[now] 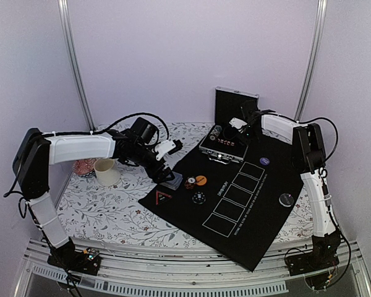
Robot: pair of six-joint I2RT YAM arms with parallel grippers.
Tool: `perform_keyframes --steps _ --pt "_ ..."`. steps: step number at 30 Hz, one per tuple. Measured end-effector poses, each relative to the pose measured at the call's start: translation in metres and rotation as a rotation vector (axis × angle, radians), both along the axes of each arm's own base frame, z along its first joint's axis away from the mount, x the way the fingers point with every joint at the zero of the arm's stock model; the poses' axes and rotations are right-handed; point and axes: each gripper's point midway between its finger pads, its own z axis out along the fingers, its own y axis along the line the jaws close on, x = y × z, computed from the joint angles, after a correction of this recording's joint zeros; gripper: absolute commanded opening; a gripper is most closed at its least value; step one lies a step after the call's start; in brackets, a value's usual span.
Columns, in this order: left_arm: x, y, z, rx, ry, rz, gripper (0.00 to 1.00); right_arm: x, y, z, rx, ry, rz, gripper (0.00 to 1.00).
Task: Distribute texas hold em gaming equipment
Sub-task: Pick up the pile of poker chips from the chip case.
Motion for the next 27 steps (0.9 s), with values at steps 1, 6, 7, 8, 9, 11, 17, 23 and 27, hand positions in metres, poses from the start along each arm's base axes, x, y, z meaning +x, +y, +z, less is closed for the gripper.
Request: perform_keyframes --steps 1,6,7,8,9,11,17,23,27 --pt "0.000 0.000 0.000 0.000 0.000 0.000 0.87 0.000 0.000 0.000 -0.001 0.001 0.001 0.34" --pt "0.000 0.000 0.000 0.000 0.000 0.000 0.87 0.004 -0.003 -0.004 -0.007 -0.003 0.001 0.41" --pt "0.000 0.000 0.000 0.000 0.000 0.000 0.87 0.005 -0.004 -0.005 -0.009 -0.006 -0.003 0.41" --pt "0.000 0.000 0.000 0.000 0.000 0.000 0.87 0.006 -0.006 -0.007 -0.010 -0.007 -0.006 0.41" --pt "0.000 0.000 0.000 0.000 0.000 0.000 0.87 0.006 -0.007 -0.008 -0.010 -0.005 -0.007 0.42" --pt "0.000 0.000 0.000 0.000 0.000 0.000 0.87 0.007 -0.007 -0.009 -0.009 -0.004 -0.007 0.44" --pt "0.000 0.000 0.000 0.000 0.000 0.000 0.87 0.004 -0.008 -0.014 -0.015 0.012 -0.004 0.45" --pt "0.000 0.000 -0.001 0.002 0.002 0.000 0.87 0.004 -0.005 -0.016 -0.018 0.015 0.009 0.43" --pt "0.000 0.000 -0.003 0.004 0.006 0.000 0.87 0.004 -0.005 -0.016 -0.021 0.013 0.016 0.42"
